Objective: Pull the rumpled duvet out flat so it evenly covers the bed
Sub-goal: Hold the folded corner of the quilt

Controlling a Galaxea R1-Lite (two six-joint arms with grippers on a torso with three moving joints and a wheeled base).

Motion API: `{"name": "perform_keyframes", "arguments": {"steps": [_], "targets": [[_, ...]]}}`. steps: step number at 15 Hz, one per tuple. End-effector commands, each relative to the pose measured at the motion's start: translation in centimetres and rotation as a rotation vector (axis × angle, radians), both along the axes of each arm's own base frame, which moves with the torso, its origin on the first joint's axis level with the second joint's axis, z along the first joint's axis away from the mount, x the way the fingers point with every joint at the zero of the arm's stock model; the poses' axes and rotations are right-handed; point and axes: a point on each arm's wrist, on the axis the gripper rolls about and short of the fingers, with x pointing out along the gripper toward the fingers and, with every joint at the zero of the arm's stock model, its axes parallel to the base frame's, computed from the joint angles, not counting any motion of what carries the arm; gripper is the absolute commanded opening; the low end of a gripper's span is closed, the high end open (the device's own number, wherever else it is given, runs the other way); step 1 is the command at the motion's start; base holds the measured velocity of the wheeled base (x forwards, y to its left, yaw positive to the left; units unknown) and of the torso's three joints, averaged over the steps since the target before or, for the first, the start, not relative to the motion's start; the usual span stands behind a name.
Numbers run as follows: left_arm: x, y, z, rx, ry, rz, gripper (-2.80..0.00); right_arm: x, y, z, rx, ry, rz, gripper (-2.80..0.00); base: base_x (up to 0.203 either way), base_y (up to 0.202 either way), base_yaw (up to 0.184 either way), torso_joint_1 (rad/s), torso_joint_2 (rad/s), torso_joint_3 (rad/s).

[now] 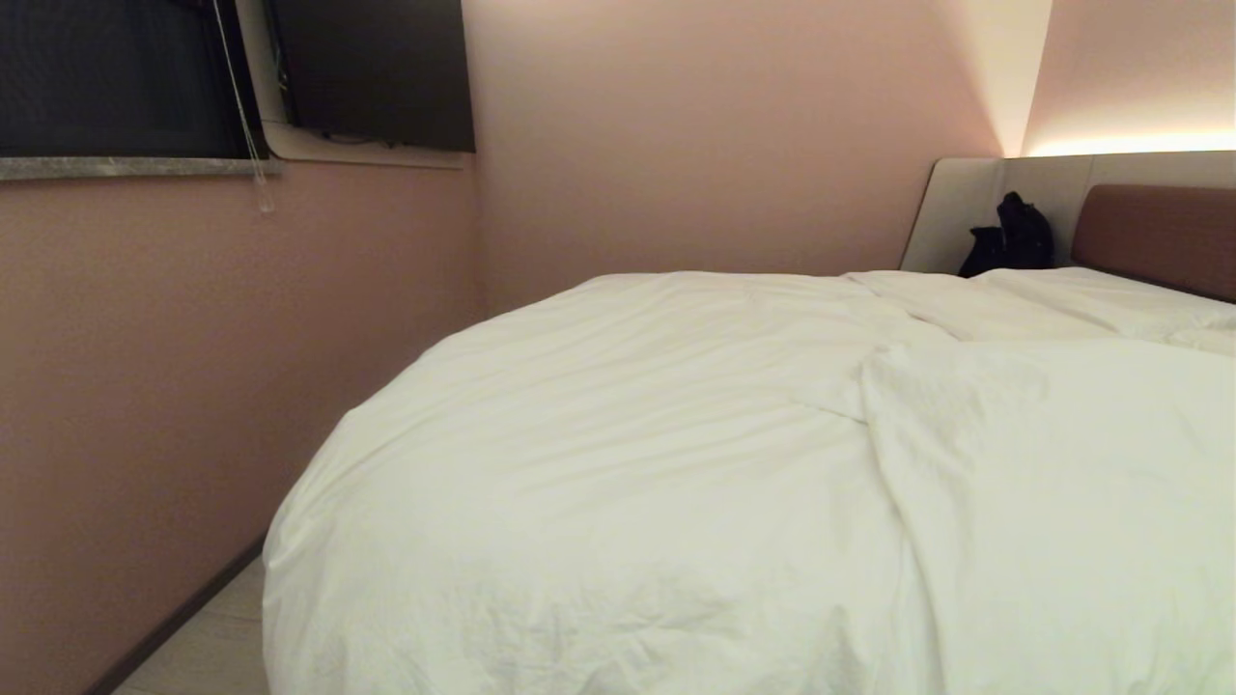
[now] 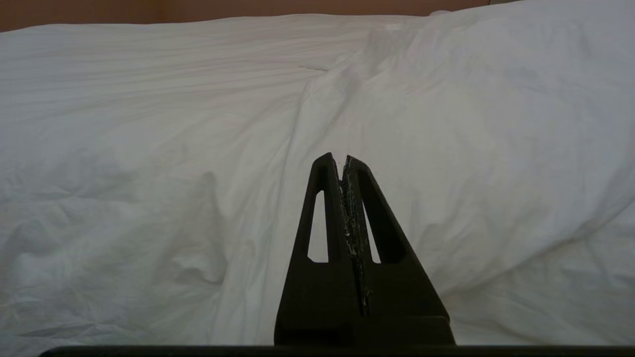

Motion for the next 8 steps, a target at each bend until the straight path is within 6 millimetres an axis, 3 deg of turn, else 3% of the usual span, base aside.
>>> {"name": "perform_keyframes", "arguments": {"steps": [1, 5, 8], "targets": [[-0.4, 0.0, -1.2, 0.003, -0.015, -0.005, 0.0, 0.0, 0.0, 0.0, -0.001, 0.0, 0.001, -2.8, 0.0, 0.0, 0.0, 0.0, 0.0, 0.0], [-0.2, 0.0, -3.3, 0.001, 0.002, -0.003, 0.0, 0.0, 0.0, 0.0, -0.001, 0.0, 0.001, -2.8, 0.0, 0.0, 0.0, 0.0, 0.0, 0.0], [-0.1, 0.0, -3.5, 0.0, 0.003, -0.006, 0.0, 0.0, 0.0, 0.0, -0.001, 0.0, 0.001, -2.8, 0.0, 0.0, 0.0, 0.0, 0.0, 0.0]]}}
